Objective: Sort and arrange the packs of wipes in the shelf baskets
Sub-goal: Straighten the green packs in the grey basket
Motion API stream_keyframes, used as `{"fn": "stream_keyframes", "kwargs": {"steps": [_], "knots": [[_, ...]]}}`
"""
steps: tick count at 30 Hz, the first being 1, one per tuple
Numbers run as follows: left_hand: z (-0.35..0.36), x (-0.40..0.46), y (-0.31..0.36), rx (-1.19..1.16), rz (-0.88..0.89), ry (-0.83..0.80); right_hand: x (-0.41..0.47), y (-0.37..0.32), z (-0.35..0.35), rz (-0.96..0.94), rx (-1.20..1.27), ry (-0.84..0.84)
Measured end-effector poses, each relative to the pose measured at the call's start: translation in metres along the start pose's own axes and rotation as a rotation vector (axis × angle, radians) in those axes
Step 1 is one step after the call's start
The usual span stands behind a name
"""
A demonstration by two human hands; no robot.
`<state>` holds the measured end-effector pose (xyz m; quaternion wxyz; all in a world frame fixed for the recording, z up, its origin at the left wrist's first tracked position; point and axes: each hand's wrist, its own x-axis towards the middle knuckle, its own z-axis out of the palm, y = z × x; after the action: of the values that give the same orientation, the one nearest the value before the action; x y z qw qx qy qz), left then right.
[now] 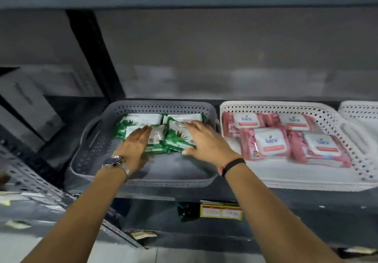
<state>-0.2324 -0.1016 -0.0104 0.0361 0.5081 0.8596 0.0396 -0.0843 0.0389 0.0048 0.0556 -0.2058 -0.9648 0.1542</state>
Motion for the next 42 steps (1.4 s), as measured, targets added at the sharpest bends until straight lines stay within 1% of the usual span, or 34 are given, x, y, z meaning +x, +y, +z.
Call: {"fn": "stream_keyframes", "kwargs": {"steps": [3, 6, 8, 12, 14, 16, 21, 32, 35, 36, 38, 40, 41, 42], "knots": [[0.006, 0.011, -0.016, 0.033, 0.041, -0.062, 0.018, -0.011, 0.013, 0.084, -0.04, -0.097], [0.007, 0.021, -0.016, 0.071, 0.051, -0.07, 0.025, -0.01, 0.016, 0.131, -0.04, -0.096], [0.007, 0.025, -0.018, 0.071, 0.039, -0.041, 0.027, -0.009, 0.016, 0.141, -0.026, -0.083], [0.009, 0.027, -0.028, 0.125, 0.097, -0.014, 0.025, -0.008, 0.019, 0.136, 0.012, -0.095], [0.009, 0.027, -0.039, 0.144, 0.118, -0.056, 0.025, -0.009, 0.022, 0.102, -0.002, -0.13], [0.009, 0.028, -0.05, 0.11, 0.116, -0.135, 0.026, -0.011, 0.026, 0.066, -0.021, -0.159], [0.006, 0.029, -0.063, 0.126, 0.118, -0.282, 0.029, -0.014, 0.029, 0.043, 0.008, -0.185], [-0.004, 0.032, -0.055, 0.205, 0.074, -0.418, 0.035, -0.017, 0.034, 0.022, 0.034, -0.33], [-0.008, 0.034, -0.051, 0.181, 0.043, -0.464, 0.036, -0.018, 0.032, 0.036, 0.039, -0.352], [-0.011, 0.037, -0.051, 0.161, 0.032, -0.466, 0.038, -0.019, 0.032, 0.038, 0.041, -0.327], [-0.017, 0.045, -0.05, 0.118, 0.032, -0.408, 0.046, -0.02, 0.03, 0.049, 0.055, -0.178], [-0.019, 0.057, -0.049, 0.059, 0.044, -0.271, 0.06, -0.022, 0.032, 0.106, 0.049, -0.007], [-0.018, 0.063, -0.047, 0.028, 0.041, -0.2, 0.067, -0.023, 0.035, 0.148, 0.035, 0.027], [-0.014, 0.067, -0.045, 0.001, 0.025, -0.145, 0.073, -0.024, 0.039, 0.191, 0.017, 0.019]]}}
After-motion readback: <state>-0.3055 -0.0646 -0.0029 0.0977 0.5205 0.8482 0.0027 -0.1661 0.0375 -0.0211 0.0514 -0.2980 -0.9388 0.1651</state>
